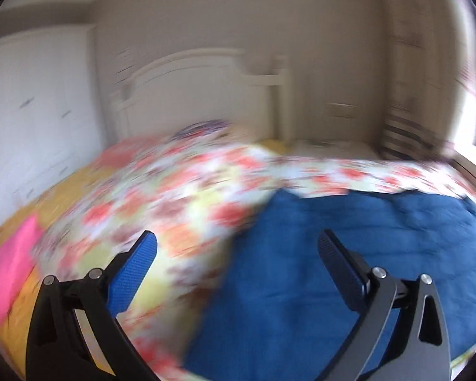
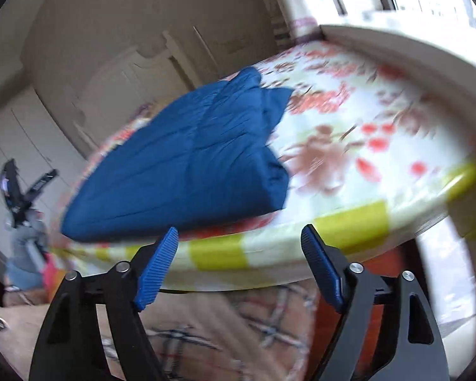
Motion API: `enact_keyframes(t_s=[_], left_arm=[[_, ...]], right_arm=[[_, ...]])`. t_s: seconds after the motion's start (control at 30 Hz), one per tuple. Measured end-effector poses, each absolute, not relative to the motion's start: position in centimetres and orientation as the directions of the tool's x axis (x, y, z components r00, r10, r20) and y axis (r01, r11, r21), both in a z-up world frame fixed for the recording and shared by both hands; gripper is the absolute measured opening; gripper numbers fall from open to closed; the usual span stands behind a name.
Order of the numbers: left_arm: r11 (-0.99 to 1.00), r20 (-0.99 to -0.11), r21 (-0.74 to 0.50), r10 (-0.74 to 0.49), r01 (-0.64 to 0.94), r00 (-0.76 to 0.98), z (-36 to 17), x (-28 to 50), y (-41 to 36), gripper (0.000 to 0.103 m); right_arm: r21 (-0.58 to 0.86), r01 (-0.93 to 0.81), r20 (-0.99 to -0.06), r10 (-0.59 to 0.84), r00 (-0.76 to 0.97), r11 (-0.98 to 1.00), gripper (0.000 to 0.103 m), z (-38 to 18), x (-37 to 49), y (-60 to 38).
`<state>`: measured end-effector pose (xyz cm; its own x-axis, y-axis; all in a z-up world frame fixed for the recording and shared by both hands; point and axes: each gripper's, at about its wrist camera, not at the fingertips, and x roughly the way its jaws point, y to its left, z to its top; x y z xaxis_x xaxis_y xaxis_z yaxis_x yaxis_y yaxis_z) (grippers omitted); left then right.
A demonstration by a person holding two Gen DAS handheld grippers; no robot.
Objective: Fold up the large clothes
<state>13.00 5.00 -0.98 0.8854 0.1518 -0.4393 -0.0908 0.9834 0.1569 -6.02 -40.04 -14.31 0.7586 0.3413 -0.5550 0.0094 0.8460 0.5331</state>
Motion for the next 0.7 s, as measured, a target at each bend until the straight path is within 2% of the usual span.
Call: enact_keyframes(t_s=[0.07,0.17,0.37,0.47,0.63,0.7], left_arm=[[0.980,-0.446,0.194,0.058,0.034,0.893,-1.1,13.8,1.3,0.101],[0.962,-0.471,0.240,0.000,0.128,0.882,-2.5,16.5,-2.5,0.101],[0.958,-0.651,0.189,-0.041,0.214,0.758,-8.1,23.0,-4.4,0.101],[0.960,-0.658,0.173,-0.054,0.220,0.751,-8.7,23.1,-4.2,0.101],[0.961,-0.668,0.162,-0.062,0.226,0.742,-9.2,23.1,-3.9,0.101],[0.962,-0.673,0.155,-0.063,0.224,0.737,-9.2,23.1,-3.7,0.101]], right_arm=[[0.578,-0.016,-0.528,0.388,0.755,0.816,0.074,-14.5,-5.1,-39.6],[0.605,-0.010,-0.526,0.409,0.746,0.796,0.074,-14.6,-3.4,-38.9],[0.615,0.044,-0.541,0.381,0.750,0.787,0.080,-14.1,0.2,-38.3],[0.604,0.073,-0.556,0.355,0.752,0.793,0.084,-13.9,2.7,-37.3],[0.646,0.160,-0.541,0.300,0.786,0.746,0.084,-14.1,6.0,-36.8],[0.668,0.165,-0.521,0.298,0.800,0.726,0.079,-14.2,6.5,-37.1]])
